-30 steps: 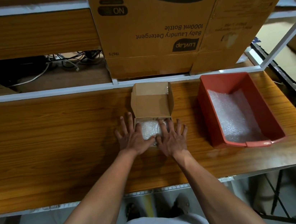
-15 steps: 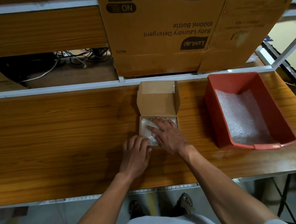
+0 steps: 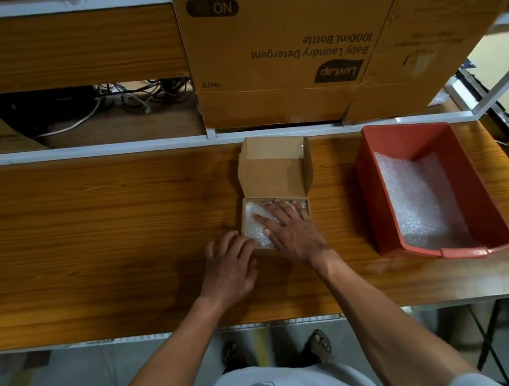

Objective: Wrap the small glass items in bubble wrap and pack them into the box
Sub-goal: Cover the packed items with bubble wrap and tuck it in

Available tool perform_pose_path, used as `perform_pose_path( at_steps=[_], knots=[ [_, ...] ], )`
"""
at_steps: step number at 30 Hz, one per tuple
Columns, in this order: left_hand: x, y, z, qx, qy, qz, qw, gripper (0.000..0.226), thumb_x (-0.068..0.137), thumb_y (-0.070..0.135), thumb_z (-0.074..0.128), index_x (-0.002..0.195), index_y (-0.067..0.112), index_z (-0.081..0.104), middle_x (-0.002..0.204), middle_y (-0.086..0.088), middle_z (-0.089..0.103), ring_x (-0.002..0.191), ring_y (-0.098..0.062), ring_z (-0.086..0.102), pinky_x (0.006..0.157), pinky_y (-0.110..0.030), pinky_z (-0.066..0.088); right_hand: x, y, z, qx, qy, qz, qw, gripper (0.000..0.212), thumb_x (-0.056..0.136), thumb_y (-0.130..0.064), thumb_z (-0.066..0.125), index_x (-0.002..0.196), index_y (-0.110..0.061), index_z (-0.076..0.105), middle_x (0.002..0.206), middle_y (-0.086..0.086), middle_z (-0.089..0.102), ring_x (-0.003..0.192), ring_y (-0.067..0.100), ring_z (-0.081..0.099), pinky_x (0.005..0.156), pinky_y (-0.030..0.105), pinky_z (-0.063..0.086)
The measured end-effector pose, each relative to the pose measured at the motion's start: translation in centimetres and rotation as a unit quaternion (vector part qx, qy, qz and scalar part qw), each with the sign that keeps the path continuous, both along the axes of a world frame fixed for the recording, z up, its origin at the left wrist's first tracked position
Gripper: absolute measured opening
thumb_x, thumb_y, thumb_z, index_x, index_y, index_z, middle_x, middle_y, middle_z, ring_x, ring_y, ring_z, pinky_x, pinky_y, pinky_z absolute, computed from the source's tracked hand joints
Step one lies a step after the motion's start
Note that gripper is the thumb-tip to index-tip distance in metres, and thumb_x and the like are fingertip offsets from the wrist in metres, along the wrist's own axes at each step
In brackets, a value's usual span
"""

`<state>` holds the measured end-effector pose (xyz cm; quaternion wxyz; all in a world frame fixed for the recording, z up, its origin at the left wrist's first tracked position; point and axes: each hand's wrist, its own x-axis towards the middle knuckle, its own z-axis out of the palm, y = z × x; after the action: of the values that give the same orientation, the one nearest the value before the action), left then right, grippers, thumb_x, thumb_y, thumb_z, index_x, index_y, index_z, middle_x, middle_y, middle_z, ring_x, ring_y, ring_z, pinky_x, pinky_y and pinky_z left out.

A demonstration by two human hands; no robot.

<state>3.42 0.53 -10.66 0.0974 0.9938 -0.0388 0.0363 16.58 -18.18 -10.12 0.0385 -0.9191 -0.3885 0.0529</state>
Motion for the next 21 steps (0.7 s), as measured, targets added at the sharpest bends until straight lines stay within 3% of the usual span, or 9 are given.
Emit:
perform_pose_path(
  at_steps=[5, 10, 16, 18, 21],
  knots=[
    [0.9, 0.5, 0.4, 0.032, 0.012, -0.022, 0.999, 0.041, 0.094, 0.049, 0.058, 0.131, 0.031, 0.063, 0.138, 0.007, 0.064, 0.147, -0.021, 0.042, 0.113, -0.056, 0.029, 0.0, 0.0, -0.1, 0.001, 0.001, -0.001, 1.0, 0.052, 0.113, -0.048, 0.019, 0.164, -0.039, 0.024, 0.172, 0.003, 0.028, 0.16, 0.029, 0.019, 0.129, 0.057, 0.012],
    [0.5, 0.4, 0.9, 0.038, 0.009, -0.012, 0.999, 0.041, 0.094, 0.048, 0.061, 0.128, 0.027, 0.061, 0.135, 0.003, 0.061, 0.144, -0.025, 0.042, 0.109, -0.058, 0.034, -0.1, -0.1, 0.0, -0.005, -0.001, -0.003, 1.0, 0.052, 0.114, -0.047, 0.019, 0.165, -0.04, 0.022, 0.173, 0.001, 0.024, 0.161, 0.028, 0.014, 0.13, 0.056, 0.01],
    [1.9, 0.0, 1.7, 0.053, 0.027, -0.023, 0.998, 0.038, 0.099, 0.053, 0.046, 0.121, 0.031, 0.068, 0.137, 0.008, 0.064, 0.15, -0.021, 0.038, 0.116, -0.058, 0.023, -0.1, 0.0, -0.1, 0.0, 0.001, 0.0, 1.0, 0.053, 0.113, -0.048, 0.019, 0.165, -0.04, 0.022, 0.173, 0.003, 0.026, 0.161, 0.029, 0.017, 0.13, 0.056, 0.01],
    [2.4, -0.1, 2.2, 0.051, 0.013, -0.028, 0.998, 0.036, 0.099, 0.052, 0.049, 0.114, 0.03, 0.072, 0.131, 0.008, 0.068, 0.146, -0.023, 0.043, 0.116, -0.059, 0.024, -0.1, -0.1, -0.1, 0.001, 0.004, -0.002, 1.0, 0.052, 0.114, -0.048, 0.018, 0.166, -0.041, 0.02, 0.174, 0.002, 0.024, 0.161, 0.028, 0.015, 0.13, 0.055, 0.007],
    [2.1, -0.9, 2.2, 0.042, -0.028, -0.069, 0.996, 0.033, 0.097, 0.045, 0.053, 0.116, 0.024, 0.07, 0.123, 0.003, 0.067, 0.127, -0.024, 0.054, 0.101, -0.05, 0.037, -0.1, -0.1, 0.2, -0.001, 0.005, -0.002, 1.0, 0.053, 0.114, -0.048, 0.017, 0.166, -0.041, 0.016, 0.174, 0.001, 0.021, 0.162, 0.028, 0.012, 0.13, 0.054, 0.004]
  ],
)
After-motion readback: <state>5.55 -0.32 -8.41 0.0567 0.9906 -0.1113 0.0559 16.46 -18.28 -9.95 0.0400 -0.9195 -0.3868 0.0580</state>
